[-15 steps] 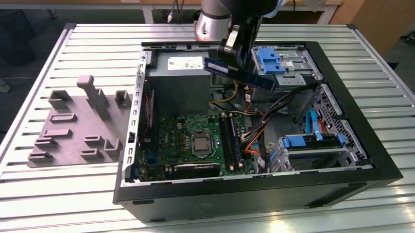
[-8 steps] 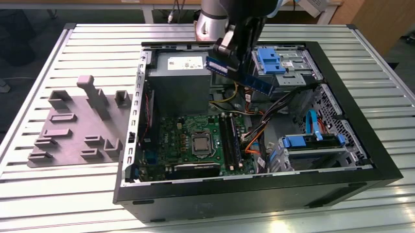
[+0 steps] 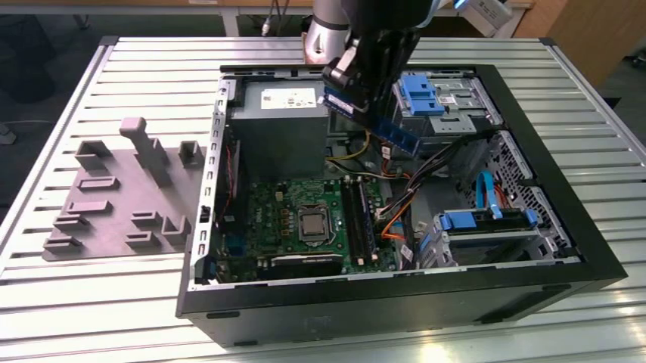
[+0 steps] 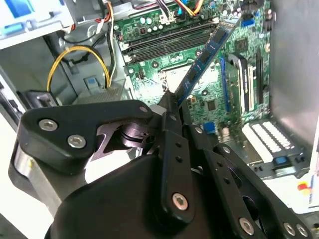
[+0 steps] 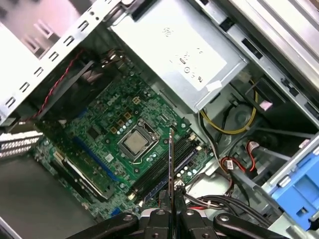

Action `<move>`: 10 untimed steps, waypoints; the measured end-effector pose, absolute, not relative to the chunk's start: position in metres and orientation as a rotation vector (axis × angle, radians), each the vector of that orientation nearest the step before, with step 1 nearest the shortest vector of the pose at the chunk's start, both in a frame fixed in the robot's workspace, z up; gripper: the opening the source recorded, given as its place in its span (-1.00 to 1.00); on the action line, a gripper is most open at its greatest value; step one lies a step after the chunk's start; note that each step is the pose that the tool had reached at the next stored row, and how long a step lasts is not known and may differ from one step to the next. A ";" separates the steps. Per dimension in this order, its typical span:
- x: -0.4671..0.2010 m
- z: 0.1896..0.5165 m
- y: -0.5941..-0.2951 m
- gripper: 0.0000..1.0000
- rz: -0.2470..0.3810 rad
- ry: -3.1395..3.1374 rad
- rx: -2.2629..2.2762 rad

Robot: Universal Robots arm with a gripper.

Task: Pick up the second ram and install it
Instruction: 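Insert the second ram into the second slot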

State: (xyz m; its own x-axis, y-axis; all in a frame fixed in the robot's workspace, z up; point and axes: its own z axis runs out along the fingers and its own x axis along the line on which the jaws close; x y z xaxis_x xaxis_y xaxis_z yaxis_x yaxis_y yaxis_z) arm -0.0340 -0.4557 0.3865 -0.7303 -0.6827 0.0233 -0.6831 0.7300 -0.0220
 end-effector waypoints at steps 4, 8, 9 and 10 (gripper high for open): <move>-0.034 0.385 -0.456 -0.73 0.045 -2.948 1.043; -0.034 0.383 -0.456 -0.73 0.044 -2.983 0.934; -0.034 0.383 -0.456 -0.73 0.044 -2.991 0.906; -0.034 0.383 -0.456 -0.73 0.043 -2.999 0.880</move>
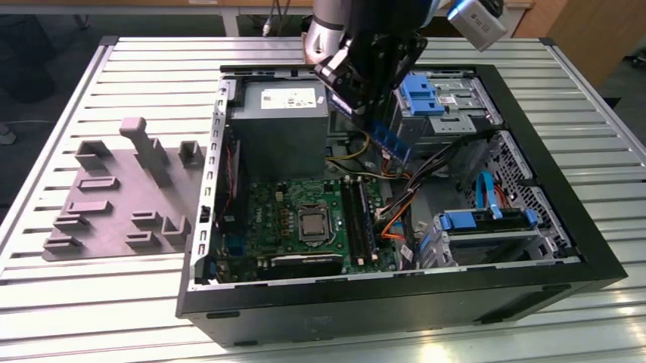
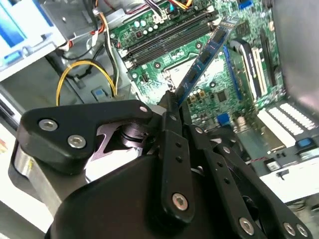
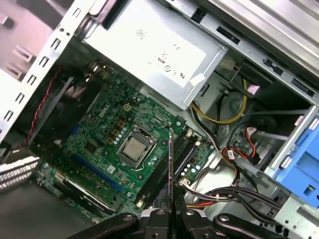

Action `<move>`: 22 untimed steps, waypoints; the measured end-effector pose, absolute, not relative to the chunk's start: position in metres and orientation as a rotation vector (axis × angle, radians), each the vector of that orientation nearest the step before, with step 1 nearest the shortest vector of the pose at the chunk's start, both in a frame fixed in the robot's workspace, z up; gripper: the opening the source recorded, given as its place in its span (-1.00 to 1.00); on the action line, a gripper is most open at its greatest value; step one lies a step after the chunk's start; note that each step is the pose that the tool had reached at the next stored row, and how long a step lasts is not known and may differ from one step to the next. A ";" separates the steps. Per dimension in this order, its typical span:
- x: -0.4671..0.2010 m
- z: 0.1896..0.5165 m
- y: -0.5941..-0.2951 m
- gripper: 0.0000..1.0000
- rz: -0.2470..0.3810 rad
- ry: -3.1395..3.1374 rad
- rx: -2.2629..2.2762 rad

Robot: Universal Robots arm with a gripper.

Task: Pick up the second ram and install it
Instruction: 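Insert the second ram into the second slot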

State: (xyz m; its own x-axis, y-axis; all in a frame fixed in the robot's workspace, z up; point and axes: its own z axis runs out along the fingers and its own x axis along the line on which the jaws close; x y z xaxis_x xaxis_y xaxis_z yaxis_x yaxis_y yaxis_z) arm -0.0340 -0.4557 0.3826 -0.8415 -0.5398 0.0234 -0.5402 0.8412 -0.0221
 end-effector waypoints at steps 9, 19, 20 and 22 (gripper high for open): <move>-0.034 0.379 -0.456 -0.73 0.043 -3.058 0.632; -0.034 0.374 -0.456 -0.73 0.040 -3.102 0.351; -0.034 0.374 -0.456 -0.73 0.040 -3.105 0.323; -0.034 0.373 -0.456 -0.73 0.040 -3.110 0.267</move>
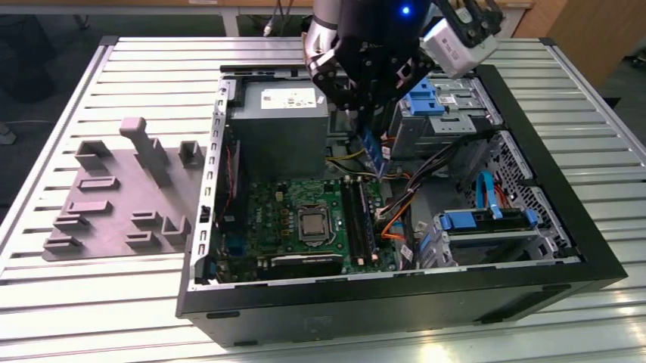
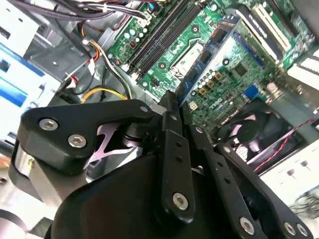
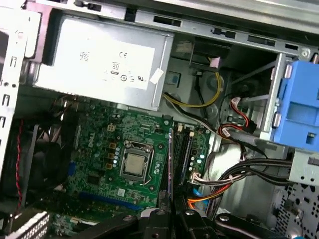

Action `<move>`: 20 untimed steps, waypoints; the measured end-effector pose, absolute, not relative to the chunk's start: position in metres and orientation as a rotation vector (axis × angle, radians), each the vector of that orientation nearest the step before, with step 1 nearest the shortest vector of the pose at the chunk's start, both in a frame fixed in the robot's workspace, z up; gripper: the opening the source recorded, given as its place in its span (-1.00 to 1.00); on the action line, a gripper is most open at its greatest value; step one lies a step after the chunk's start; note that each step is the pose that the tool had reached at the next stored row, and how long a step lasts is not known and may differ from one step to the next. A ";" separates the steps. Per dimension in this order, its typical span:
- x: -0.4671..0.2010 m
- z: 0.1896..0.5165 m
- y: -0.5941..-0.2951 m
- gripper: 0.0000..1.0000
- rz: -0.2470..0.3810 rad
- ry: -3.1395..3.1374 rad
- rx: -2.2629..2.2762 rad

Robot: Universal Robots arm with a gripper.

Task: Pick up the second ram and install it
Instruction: 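Insert the second ram into the second slot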

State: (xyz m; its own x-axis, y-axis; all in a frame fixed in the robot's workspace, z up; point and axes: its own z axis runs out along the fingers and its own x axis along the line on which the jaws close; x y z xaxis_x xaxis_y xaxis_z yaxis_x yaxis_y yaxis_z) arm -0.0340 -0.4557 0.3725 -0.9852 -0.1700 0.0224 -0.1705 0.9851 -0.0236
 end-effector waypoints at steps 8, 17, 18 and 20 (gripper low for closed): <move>-0.034 0.367 -0.456 -0.73 0.038 -3.120 0.075; -0.034 0.367 -0.456 -0.73 0.042 -3.120 0.068; -0.034 0.367 -0.456 -0.73 0.042 -3.120 0.068; -0.034 0.367 -0.456 -0.73 0.042 -3.120 0.068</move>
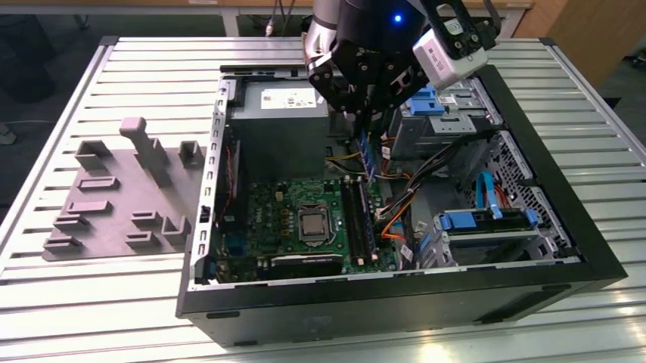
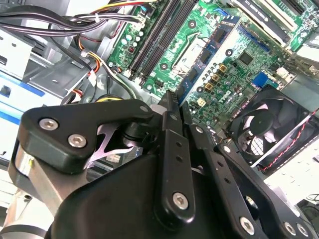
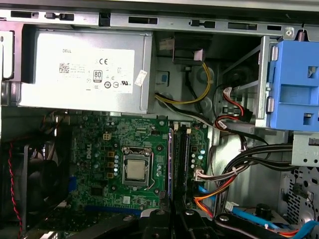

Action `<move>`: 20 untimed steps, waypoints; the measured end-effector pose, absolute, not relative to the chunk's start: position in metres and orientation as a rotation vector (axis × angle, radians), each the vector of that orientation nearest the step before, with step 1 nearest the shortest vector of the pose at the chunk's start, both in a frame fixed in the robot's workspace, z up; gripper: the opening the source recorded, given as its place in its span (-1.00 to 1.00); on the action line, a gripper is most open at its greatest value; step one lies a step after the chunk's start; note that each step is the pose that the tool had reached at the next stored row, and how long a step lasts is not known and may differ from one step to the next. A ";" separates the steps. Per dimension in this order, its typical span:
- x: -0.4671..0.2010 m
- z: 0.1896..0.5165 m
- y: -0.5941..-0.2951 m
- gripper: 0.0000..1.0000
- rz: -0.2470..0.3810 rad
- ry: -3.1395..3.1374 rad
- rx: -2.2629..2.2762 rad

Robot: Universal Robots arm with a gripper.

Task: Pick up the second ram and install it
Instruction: 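Insert the second ram into the second slot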

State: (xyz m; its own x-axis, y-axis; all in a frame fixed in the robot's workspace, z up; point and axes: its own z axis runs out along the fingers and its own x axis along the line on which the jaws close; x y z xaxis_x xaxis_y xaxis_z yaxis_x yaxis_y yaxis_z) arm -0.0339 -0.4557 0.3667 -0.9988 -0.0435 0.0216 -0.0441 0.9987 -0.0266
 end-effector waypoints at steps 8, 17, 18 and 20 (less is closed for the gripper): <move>-0.033 0.359 -0.456 -0.73 0.042 -3.120 0.056; -0.032 0.344 -0.456 -0.73 0.042 -3.120 0.048; -0.032 0.343 -0.456 -0.73 0.042 -3.120 0.044; -0.031 0.342 -0.456 -0.73 0.042 -3.120 0.037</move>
